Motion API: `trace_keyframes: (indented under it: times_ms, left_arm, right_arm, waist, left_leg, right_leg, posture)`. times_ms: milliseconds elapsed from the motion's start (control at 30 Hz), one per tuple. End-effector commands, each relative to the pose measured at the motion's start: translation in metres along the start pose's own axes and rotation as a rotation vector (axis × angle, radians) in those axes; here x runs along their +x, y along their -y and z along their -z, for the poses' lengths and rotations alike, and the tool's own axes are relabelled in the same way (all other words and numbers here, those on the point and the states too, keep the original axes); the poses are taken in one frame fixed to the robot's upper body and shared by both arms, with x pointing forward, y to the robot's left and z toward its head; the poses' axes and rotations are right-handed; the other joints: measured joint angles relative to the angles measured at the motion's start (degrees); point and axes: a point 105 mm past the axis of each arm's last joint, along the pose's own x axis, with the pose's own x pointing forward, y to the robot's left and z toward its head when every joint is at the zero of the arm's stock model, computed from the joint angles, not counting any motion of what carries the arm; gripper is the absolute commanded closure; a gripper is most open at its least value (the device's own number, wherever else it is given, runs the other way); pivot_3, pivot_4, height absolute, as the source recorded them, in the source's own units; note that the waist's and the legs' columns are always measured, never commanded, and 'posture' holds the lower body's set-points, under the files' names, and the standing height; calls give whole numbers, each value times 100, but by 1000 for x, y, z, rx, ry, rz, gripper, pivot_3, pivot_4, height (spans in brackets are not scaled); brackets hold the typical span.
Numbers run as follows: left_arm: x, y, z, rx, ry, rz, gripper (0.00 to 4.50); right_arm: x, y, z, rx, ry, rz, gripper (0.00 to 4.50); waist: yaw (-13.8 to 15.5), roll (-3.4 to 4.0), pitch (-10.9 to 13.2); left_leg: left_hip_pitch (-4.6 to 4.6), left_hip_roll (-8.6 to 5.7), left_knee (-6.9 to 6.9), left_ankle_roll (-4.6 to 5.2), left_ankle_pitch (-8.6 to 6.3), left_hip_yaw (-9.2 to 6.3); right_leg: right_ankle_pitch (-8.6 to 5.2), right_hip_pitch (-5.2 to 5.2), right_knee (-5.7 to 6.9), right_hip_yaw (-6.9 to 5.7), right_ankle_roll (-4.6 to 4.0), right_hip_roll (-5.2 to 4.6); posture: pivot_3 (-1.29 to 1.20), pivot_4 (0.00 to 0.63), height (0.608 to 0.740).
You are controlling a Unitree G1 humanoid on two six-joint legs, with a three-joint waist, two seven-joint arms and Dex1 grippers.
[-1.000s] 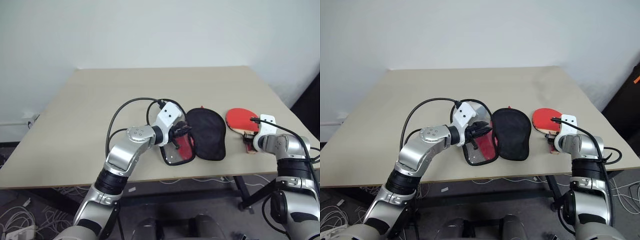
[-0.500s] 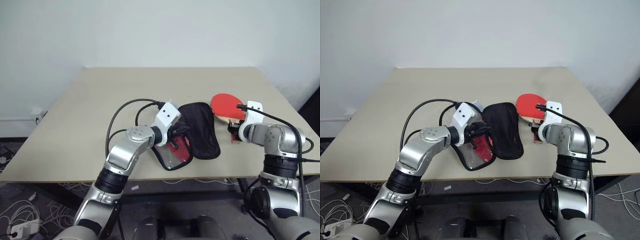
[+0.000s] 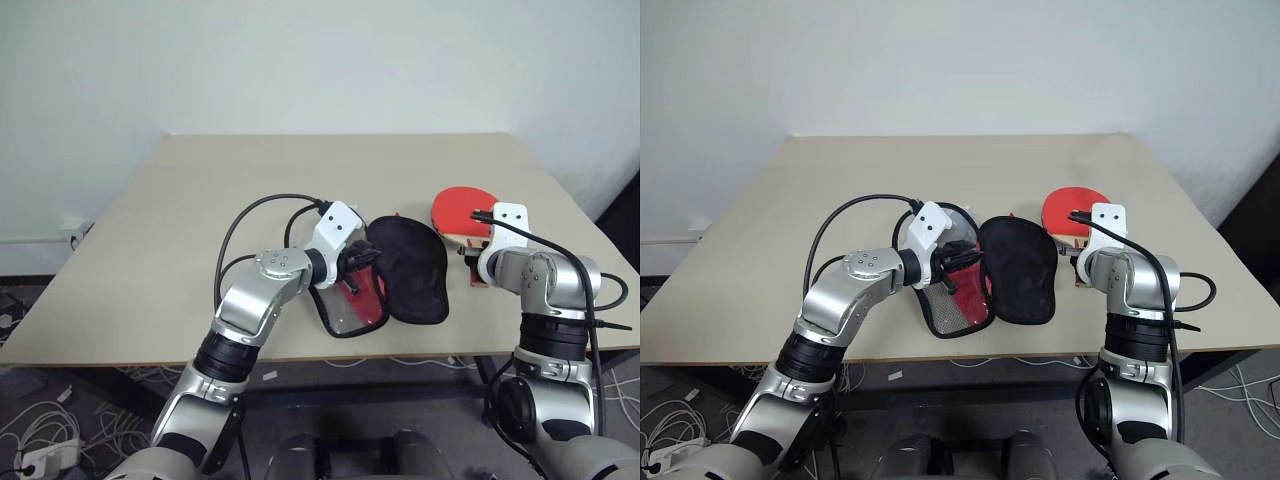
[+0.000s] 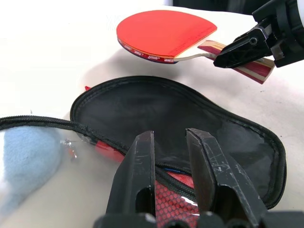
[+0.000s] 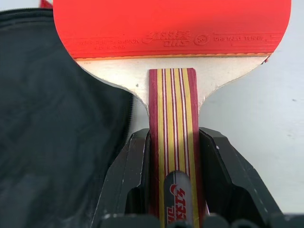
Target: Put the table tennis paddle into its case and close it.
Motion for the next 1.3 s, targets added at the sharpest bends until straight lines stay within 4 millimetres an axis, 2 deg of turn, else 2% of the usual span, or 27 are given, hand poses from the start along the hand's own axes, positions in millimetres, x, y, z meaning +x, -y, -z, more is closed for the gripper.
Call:
trace_keyframes:
  times_ms: [33,400,533,700,833,967,1300]
  left_arm:
    - [-3,-3,-16,23,56,-12,3448]
    - [-1,-4,-16,21,55,-16,3448]
    - [1,-4,-18,24,56,-10,3448]
    - [1,-3,-19,27,56,-8,3448]
    - [0,-3,-17,26,53,-7,3448]
    - [0,-3,-17,25,52,-6,3448]
    - [2,-2,-15,26,48,-3,3448]
  right_arm:
    - [-17,-16,-24,27,83,-76,3355]
    - [-27,-59,-13,72,26,-169,3355]
    - [-24,-82,0,55,-14,-207,3355]
    - [-21,-94,19,44,-65,-212,3355]
    - [-23,-97,29,28,-87,-217,3355]
    - [-22,-91,34,15,-95,-194,3355]
    - [-24,-78,34,30,-84,-156,3355]
  waist:
    - [1,0,0]
    - [9,3,0]
    - [-1,3,-1]
    - [0,3,-1]
    - [-2,3,-1]
    - [-3,3,-1]
    - [-3,3,-1]
  left_leg:
    - [0,0,0,0,0,0]
    - [-2,2,0,0,0,-3]
    - [-4,14,-3,-2,0,2]
    - [-5,15,-9,-8,2,10]
    - [-8,28,-10,-10,3,14]
    - [-8,27,-22,-18,8,14]
    - [-8,25,-31,-21,10,14]
  right_leg:
    - [0,0,0,0,0,0]
    - [1,0,0,-3,0,-1]
    - [1,-4,1,-5,-1,-1]
    - [1,-4,0,-10,-1,0]
    - [1,-5,0,-14,-2,-2]
    - [1,-10,-1,-14,-3,-2]
    - [0,-15,-3,-13,-4,-2]
  posture:
    - [0,0,724]
    - [0,0,724]
    - [0,0,724]
    - [0,0,724]
    - [0,0,724]
    - [0,0,724]
    - [0,0,724]
